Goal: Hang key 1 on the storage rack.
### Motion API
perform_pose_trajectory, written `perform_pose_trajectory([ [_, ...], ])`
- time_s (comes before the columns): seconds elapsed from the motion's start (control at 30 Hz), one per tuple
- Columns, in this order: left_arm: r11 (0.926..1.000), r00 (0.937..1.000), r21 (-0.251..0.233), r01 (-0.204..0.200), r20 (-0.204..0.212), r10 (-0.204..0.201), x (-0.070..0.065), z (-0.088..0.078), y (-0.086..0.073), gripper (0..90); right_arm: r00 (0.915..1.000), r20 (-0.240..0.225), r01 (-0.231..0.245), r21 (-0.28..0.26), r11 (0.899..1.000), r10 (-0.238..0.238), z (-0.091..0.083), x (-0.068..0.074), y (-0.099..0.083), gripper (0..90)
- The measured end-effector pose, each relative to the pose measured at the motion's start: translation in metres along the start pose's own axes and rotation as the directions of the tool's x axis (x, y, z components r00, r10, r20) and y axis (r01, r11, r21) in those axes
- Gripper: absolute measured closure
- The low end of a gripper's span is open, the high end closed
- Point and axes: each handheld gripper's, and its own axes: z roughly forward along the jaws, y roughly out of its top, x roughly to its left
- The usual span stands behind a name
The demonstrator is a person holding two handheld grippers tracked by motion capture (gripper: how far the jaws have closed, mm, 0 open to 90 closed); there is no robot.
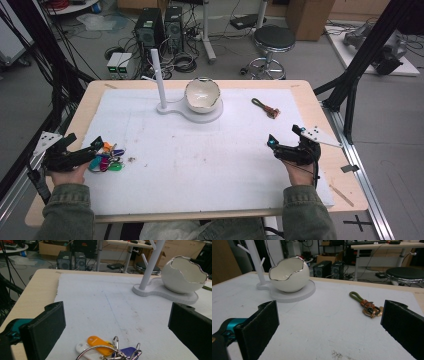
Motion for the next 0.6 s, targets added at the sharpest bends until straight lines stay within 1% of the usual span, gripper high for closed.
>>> perform_pose_trajectory([
  [0.13, 1.0, 1.0, 0.007, -0.003, 0.003, 0.003, -0.0004, 0.0001, -0.0002, 1.7, 1.0, -0.001, -0.003, 0.003, 1.0, 0.003, -0.0005, 0.0003, 0.0, 0.8],
  [0.27, 0.9999, 1.0, 0.015, -0.002, 0.005, 0.002, -0.001, 0.001, -0.0005, 1.7, 0.9999, 0.008, -0.015, 0.006, 1.0, 0.015, -0.0006, -0.0004, -0.0002, 0.8],
  [0.6, 0.9994, 0.9999, 0.033, -0.01, 0.012, 0.009, -0.0026, 0.0035, -0.0015, 1.7, 0.9996, 0.014, -0.024, 0.046, 0.999, 0.024, 0.0033, -0.0016, -0.0016, 0.8],
])
